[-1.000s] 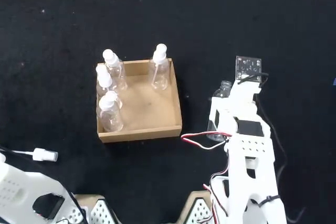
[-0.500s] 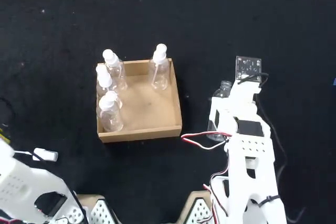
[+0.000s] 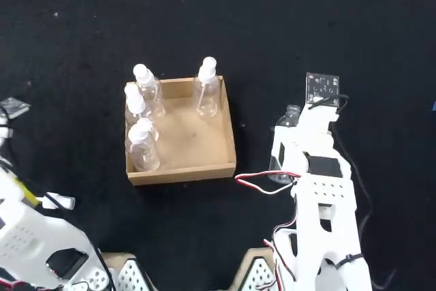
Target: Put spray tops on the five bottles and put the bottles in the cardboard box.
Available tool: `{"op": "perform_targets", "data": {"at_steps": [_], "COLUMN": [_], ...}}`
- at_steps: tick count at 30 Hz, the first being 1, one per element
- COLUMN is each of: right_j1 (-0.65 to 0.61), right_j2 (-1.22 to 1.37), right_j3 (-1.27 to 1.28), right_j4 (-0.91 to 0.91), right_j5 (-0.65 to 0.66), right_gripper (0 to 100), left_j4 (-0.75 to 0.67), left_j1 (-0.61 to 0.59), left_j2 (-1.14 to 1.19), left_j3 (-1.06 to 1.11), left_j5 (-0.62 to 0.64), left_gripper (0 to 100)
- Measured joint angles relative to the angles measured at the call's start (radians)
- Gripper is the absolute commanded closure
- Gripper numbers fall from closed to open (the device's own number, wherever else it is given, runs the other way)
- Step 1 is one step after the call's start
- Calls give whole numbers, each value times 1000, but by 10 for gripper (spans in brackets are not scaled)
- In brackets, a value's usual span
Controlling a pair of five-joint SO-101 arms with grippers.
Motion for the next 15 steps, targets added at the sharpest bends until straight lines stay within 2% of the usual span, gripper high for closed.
{"op": "perform_targets", "data": {"at_steps": [4, 8, 10, 15], "right_j1": [0, 0, 0, 0], "right_j2": [0, 0, 0, 0], "right_j3": [0, 0, 0, 0], "right_j4": [0, 0, 0, 0], "right_j5": [0, 0, 0, 0], "right_gripper": [988, 988, 988, 988], "left_j4": [-106, -249, -324, -356], "left_j1": [34, 80, 100, 103], "left_j2": [-81, -238, -316, -454], "left_j3": [138, 311, 400, 555], "left_j5": [-2, -2, -2, -48], "left_gripper": [768, 665, 666, 681]}}
